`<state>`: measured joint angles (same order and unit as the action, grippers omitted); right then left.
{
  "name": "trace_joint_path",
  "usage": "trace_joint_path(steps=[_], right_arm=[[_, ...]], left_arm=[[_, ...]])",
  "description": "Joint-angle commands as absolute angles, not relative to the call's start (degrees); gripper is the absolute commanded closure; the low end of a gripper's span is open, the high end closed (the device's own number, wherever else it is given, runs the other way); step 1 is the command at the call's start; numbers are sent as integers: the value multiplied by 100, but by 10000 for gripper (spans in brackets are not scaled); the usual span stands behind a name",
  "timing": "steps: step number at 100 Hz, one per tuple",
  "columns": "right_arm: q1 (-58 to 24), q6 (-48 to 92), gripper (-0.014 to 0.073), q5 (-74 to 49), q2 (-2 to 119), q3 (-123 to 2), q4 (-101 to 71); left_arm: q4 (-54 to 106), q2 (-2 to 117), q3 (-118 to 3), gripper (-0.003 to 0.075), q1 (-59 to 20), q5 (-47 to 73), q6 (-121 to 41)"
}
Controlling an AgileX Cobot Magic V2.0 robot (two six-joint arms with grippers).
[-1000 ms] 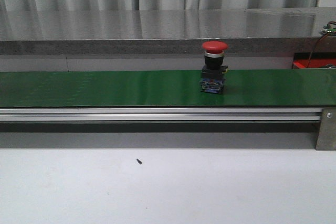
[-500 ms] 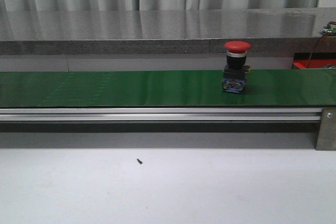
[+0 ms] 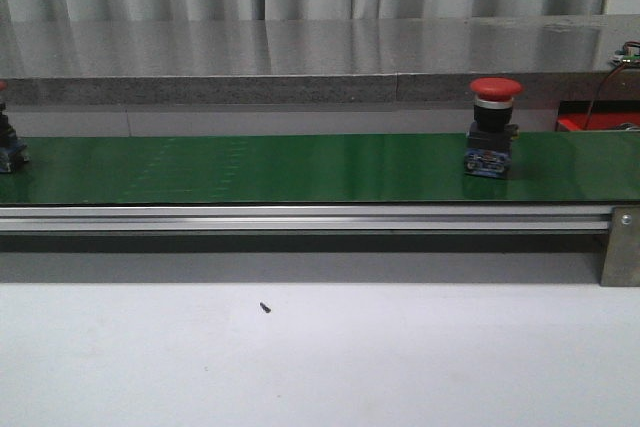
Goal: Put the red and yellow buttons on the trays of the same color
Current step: 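Grasp the first red button at the conveyor end with the right gripper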
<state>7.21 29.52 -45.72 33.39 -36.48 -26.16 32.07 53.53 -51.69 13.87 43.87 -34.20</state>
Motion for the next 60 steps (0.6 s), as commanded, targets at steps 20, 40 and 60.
trace_joint_path(steps=[20, 40, 60], right_arm=[[721, 2994, 654, -4239, 3339, -3791, -2939], [721, 2994, 466, -4223, 3392, -3791, -2940], [721, 2994, 18, -3996, 3818, -3869, -2934]], left_arm=[[3422, 4420, -4163, 740, 794, 3271, -3651], [3383, 3561, -3784, 740, 749, 2887, -3651], [3384, 3367, -3755, 740, 749, 2887, -3651]])
